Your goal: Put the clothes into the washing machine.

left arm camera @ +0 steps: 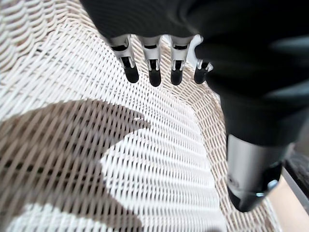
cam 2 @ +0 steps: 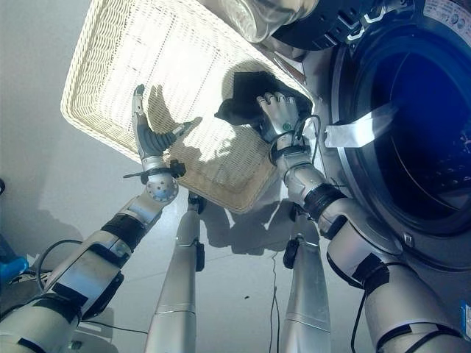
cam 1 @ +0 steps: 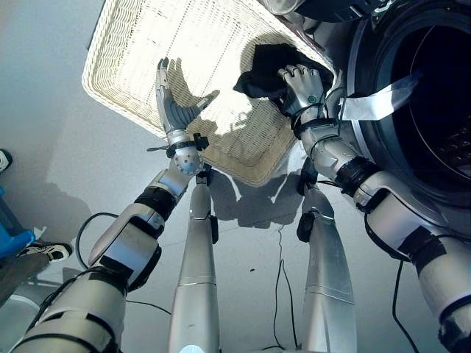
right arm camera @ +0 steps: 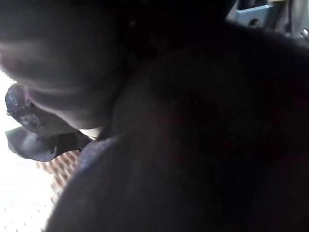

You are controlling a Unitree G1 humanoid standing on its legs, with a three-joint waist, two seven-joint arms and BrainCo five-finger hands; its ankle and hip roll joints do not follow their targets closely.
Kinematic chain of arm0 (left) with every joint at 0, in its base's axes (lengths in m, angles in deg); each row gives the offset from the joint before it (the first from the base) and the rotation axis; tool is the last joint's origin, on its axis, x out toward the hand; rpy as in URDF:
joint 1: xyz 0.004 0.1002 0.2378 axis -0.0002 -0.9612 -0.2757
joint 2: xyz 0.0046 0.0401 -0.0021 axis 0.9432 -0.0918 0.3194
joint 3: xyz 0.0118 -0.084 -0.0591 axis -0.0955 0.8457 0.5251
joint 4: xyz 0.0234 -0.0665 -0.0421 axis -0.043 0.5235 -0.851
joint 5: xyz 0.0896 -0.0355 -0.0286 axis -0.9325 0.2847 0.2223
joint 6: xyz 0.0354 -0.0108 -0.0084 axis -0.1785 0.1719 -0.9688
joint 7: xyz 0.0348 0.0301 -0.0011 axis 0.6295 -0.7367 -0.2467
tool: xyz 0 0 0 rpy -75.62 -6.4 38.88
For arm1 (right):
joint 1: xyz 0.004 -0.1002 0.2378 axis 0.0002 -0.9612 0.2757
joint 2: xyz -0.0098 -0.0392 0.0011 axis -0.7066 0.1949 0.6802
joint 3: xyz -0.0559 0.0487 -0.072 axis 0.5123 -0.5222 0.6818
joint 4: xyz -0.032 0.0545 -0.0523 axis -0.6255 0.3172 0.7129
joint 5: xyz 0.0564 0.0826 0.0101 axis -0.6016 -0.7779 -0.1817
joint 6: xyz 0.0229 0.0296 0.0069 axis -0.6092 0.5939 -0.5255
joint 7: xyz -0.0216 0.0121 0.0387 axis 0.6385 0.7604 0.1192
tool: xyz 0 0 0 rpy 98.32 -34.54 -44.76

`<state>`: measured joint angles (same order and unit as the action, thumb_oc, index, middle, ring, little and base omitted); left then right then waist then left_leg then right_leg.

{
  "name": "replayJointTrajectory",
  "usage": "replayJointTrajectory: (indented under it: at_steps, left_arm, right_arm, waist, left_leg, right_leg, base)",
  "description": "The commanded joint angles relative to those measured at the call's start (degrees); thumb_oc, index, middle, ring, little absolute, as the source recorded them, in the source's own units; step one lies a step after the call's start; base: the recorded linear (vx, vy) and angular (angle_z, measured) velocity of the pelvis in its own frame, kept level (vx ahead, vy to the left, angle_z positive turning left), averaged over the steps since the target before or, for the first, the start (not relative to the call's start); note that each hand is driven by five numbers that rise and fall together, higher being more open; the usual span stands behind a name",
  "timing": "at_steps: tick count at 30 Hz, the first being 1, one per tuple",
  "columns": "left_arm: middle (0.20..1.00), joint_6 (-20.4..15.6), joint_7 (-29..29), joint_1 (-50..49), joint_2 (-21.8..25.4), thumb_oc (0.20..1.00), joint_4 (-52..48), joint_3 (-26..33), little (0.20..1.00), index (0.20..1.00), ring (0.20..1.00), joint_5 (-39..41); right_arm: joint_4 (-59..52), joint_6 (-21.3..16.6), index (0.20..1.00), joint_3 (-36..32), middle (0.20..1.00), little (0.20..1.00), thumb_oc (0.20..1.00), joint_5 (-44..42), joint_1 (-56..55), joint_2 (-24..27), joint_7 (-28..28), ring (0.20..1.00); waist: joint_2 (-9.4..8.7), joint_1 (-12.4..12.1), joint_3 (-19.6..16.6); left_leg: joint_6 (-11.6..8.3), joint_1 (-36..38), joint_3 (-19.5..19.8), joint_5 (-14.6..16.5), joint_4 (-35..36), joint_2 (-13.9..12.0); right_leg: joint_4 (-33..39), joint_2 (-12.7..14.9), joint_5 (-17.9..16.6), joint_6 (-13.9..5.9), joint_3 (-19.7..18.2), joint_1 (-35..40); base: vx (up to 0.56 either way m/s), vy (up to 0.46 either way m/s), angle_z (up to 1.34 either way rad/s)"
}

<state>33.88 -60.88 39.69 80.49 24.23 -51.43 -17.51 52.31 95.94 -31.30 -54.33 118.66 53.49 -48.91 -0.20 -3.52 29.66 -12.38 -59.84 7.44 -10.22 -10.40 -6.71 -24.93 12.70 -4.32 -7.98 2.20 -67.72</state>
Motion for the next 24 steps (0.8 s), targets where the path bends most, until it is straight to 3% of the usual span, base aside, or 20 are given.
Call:
replayJointTrajectory:
  at_steps: [1, 5, 6, 8, 9, 10, 14, 16, 23, 24]
  left_arm:
    - [1.0, -1.8, -2.0, 1.3, -0.2, 1.0, -2.1, 2.1, 1.0, 1.0, 1.0, -1.3]
    - [1.0, -1.5, -2.3, -0.2, 0.3, 1.0, -3.5, 3.2, 1.0, 1.0, 1.0, -1.9]
    - [1.0, -1.0, -2.3, -1.2, 0.9, 1.0, -4.7, 4.2, 1.0, 1.0, 1.0, -2.1]
    - [1.0, -0.8, -2.2, -2.1, 1.5, 1.0, -5.2, 4.9, 1.0, 1.0, 1.0, -2.2]
    - [1.0, -0.8, -2.2, -2.2, 1.5, 1.0, -5.3, 4.9, 1.0, 1.0, 1.0, -2.2]
    - [1.0, 0.0, -2.3, -2.7, 1.9, 1.0, -6.2, 5.5, 1.0, 1.0, 1.0, -2.6]
    - [1.0, 0.3, -2.3, -3.4, 2.6, 1.0, -6.5, 6.0, 1.0, 1.0, 1.0, -2.5]
    - [1.0, 0.0, -2.1, -4.0, 3.5, 1.0, -6.6, 6.5, 1.0, 1.0, 1.0, -2.3]
    - [1.0, -0.2, -1.9, -4.2, 3.9, 1.0, -6.5, 6.7, 1.0, 1.0, 1.0, -2.2]
    - [1.0, -2.7, -0.9, -4.9, 6.6, 1.0, -4.8, 7.8, 1.0, 1.0, 1.0, -1.3]
  right_arm:
    - [-1.9, -2.7, 0.2, -5.8, 0.2, 0.2, 0.2, -20.5, -3.9, 4.1, -0.7, 0.2]
    - [-8.1, -9.5, 0.2, -12.6, 0.2, 0.2, 0.2, -41.2, -8.1, 3.0, -4.3, 0.2]
    - [-13.7, -15.0, 0.2, -16.8, 0.2, 0.2, 0.2, -53.9, -11.9, 2.2, -8.8, 0.2]
    - [-17.3, -19.3, 0.2, -20.0, 0.2, 0.2, 0.2, -62.8, -15.3, 1.7, -14.2, 0.2]
    - [-17.6, -19.5, 0.2, -20.3, 0.2, 0.2, 0.2, -63.3, -15.6, 1.7, -15.1, 0.2]
    - [-21.5, -24.0, 0.2, -23.3, 0.2, 0.2, 0.2, -73.4, -19.0, 1.0, -22.1, 0.2]
    - [-25.5, -28.0, 0.2, -26.0, 0.2, 0.2, 0.2, -82.9, -21.7, 1.2, -29.0, 0.2]
    - [-27.4, -31.6, 0.2, -28.7, 0.2, 0.2, 0.2, -90.9, -23.9, 1.9, -35.6, 0.2]
    - [-27.9, -32.7, 0.2, -29.8, 0.2, 0.2, 0.2, -93.2, -24.4, 2.1, -37.4, 0.2]
    - [-26.4, -39.5, 0.2, -38.1, 0.2, 0.2, 0.2, -105.1, -25.5, 4.0, -42.7, 0.2]
  waist:
    - [1.78, 1.5, 0.1]
    - [1.45, 2.1, 0.1]
    - [0.96, 2.5, 0.1]
    - [0.51, 3.0, 0.1]
    - [0.44, 3.0, 0.1]
    - [-0.14, 3.5, 0.1]
    - [-0.76, 4.0, 0.1]
    - [-1.16, 4.5, 0.1]
    - [-1.33, 4.6, 0.1]
    - [-1.95, 5.4, 0.1]
  left_leg:
    - [7.21, -1.6, -4.7, 2.1, -3.2, 7.7]
    - [6.94, -1.8, -4.8, 2.2, -3.6, 7.5]
    - [6.74, -1.7, -5.1, 2.3, -3.8, 7.3]
    - [6.55, -1.7, -5.4, 2.4, -4.0, 7.0]
    - [6.53, -1.6, -5.4, 2.4, -4.1, 7.0]
    - [6.4, -1.5, -5.7, 2.4, -4.0, 6.7]
    - [6.25, -1.0, -5.9, 2.3, -3.7, 6.4]
    - [6.1, -0.8, -5.9, 2.4, -3.6, 6.1]
    - [5.99, -0.7, -5.8, 2.5, -3.6, 6.0]
    - [5.62, 0.1, -5.7, 3.5, -3.2, 5.4]
  right_leg:
    - [8.9, -5.5, -7.9, -0.91, 5.7, 2.1]
    - [8.5, -5.8, -7.7, -0.68, 5.3, 1.7]
    - [8.1, -5.9, -7.4, -0.56, 5.1, 1.6]
    - [7.8, -5.9, -7.2, -0.54, 5.1, 1.6]
    - [7.7, -5.9, -7.1, -0.55, 5.0, 1.6]
    - [7.5, -5.9, -7.1, -0.59, 4.9, 1.6]
    - [7.5, -6.0, -7.1, -0.75, 4.7, 1.8]
    - [7.5, -6.0, -7.3, -1.02, 4.6, 1.8]
    - [7.5, -6.0, -7.2, -1.11, 4.5, 2.0]
    - [8.1, -6.4, -7.1, -1.81, 4.1, 2.9]
  base:
    - [0.0, 0.0, 0.0]
    - [0.01, 0.029, 0.0]
    - [0.01, 0.049, 0.0]
    - [0.0, 0.027, 0.0]
    - [0.0, 0.024, -0.03]
    - [0.0, 0.0, 0.0]
    - [0.0, 0.0, 0.0]
    - [0.0, 0.0, 0.0]
    - [0.0, -0.001, -0.01]
    - [-0.01, -0.008, -0.06]
